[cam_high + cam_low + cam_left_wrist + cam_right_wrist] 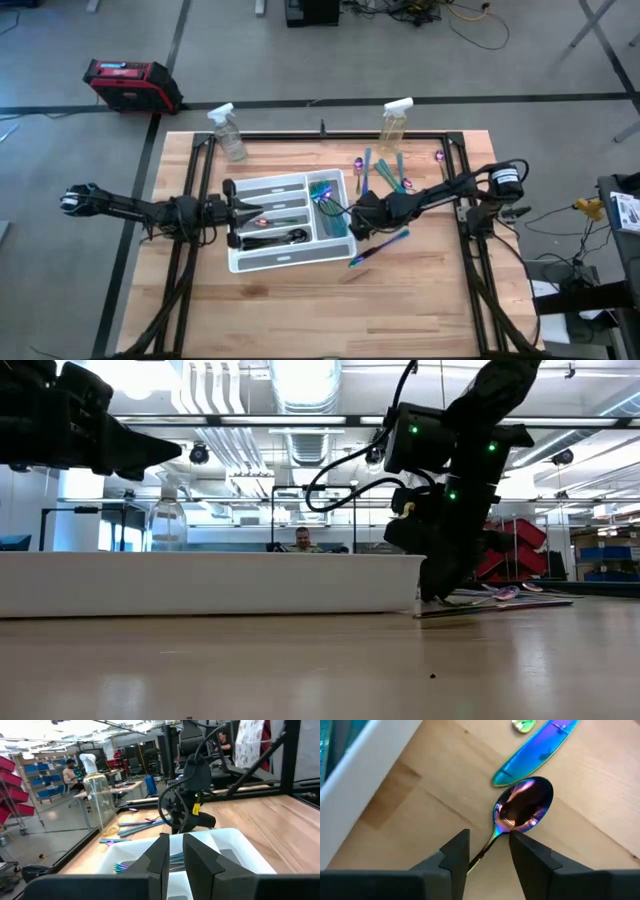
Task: Sort silverware
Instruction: Put the blue spoon with the other blue spoon on the silverware tray
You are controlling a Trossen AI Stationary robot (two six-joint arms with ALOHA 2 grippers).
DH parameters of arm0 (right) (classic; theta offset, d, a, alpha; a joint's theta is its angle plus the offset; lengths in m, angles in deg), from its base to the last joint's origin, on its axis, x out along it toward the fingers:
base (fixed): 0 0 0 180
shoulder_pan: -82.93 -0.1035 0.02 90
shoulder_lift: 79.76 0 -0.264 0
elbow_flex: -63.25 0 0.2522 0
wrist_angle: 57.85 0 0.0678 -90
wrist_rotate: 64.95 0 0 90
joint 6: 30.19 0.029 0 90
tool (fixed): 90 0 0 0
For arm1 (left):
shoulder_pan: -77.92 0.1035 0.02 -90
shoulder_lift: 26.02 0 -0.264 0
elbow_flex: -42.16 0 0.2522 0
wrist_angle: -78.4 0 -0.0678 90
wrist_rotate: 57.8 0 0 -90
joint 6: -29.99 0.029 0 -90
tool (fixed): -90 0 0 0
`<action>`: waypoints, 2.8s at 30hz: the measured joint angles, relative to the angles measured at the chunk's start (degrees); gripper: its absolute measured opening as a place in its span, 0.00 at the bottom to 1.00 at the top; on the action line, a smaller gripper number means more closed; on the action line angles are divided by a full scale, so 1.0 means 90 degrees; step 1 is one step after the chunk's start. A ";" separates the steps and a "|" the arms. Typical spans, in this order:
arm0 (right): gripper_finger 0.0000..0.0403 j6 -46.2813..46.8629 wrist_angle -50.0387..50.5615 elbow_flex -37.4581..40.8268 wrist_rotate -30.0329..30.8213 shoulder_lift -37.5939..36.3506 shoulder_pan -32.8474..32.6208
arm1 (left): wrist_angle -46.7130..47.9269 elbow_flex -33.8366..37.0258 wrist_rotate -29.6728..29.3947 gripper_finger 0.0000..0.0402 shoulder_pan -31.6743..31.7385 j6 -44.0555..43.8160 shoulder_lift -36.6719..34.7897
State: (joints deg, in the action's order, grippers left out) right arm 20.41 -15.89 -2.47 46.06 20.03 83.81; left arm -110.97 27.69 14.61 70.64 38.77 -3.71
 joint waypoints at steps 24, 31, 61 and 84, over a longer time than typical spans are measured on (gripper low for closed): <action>0.00 -0.2348 0.0672 -0.0357 -0.0822 -0.0089 0.0429 | -0.0146 0.0000 -0.1600 0.10 0.0002 -0.0801 0.0033; 0.00 -0.3536 0.0940 -0.0556 -0.0987 -0.0607 0.0570 | 0.0295 0.0022 -0.1590 0.10 -0.0003 -0.0900 0.0357; 0.00 -0.6738 -0.0380 -0.5868 -0.2886 0.2929 0.0488 | 0.0172 -0.1462 -0.1678 0.10 -0.0001 0.0124 0.0238; 0.00 -0.6831 -0.0886 -0.7309 -0.3385 0.4704 0.0419 | 0.1621 -0.1537 -0.1979 0.10 -0.0001 -0.0257 -0.0940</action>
State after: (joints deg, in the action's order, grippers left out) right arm -41.07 -23.86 -68.24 15.59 62.36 87.58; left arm -96.37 13.85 -3.20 70.63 36.45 -12.17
